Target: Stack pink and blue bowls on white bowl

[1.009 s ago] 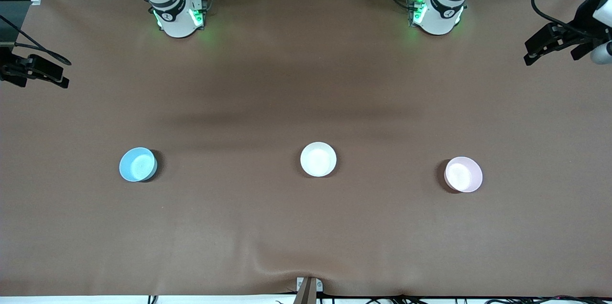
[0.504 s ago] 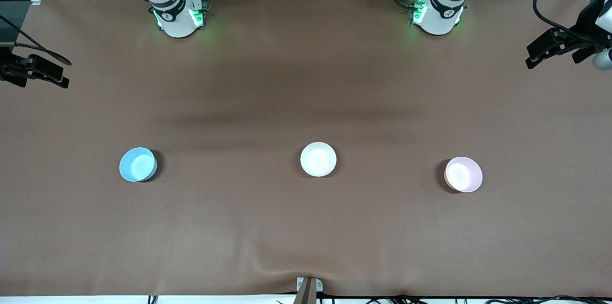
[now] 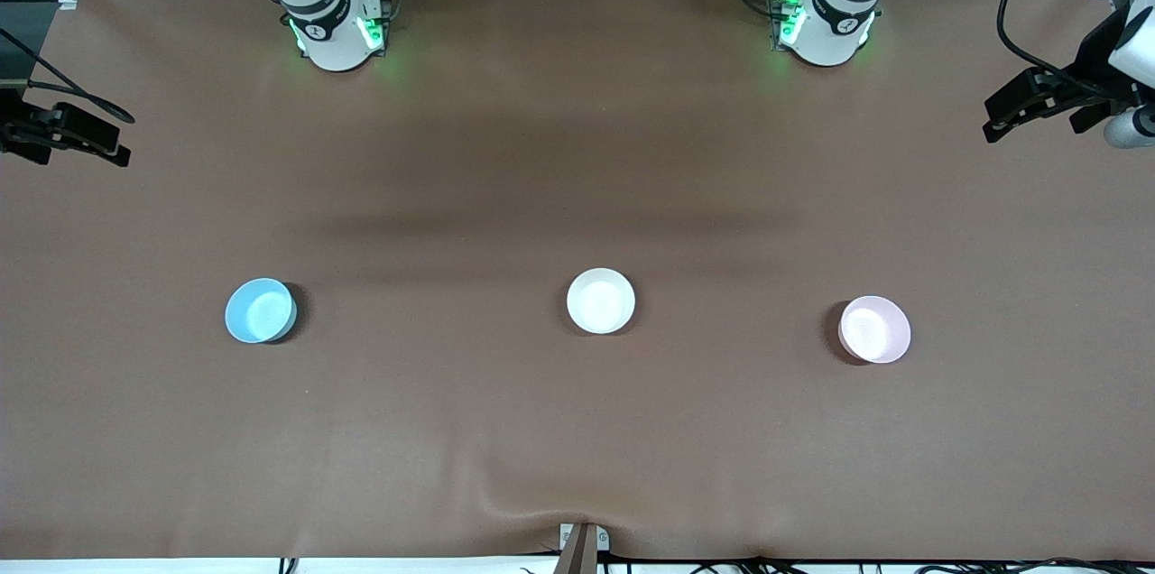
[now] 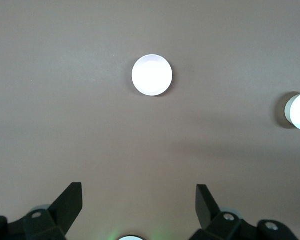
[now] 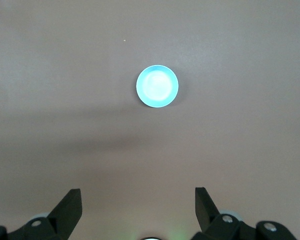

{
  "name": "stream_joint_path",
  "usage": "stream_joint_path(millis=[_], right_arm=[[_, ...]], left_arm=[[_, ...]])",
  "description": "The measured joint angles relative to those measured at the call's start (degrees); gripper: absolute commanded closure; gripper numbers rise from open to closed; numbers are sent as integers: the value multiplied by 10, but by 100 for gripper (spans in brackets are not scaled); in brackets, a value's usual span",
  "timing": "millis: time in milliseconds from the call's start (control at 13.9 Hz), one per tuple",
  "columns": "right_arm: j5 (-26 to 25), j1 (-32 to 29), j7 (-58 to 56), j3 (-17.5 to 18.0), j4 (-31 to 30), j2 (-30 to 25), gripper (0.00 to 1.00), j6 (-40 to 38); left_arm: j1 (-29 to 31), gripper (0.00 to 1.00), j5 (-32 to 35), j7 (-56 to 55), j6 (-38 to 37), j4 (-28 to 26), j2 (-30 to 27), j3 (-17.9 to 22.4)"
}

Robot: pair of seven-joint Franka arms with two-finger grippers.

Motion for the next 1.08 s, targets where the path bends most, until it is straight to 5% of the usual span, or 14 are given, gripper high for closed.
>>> stream_joint_path(millis=[1081], right_arm=[[0,0,0,0,-1,0,0,-2]], left_arm=[[9,0,0,0,26,-5,18,2]])
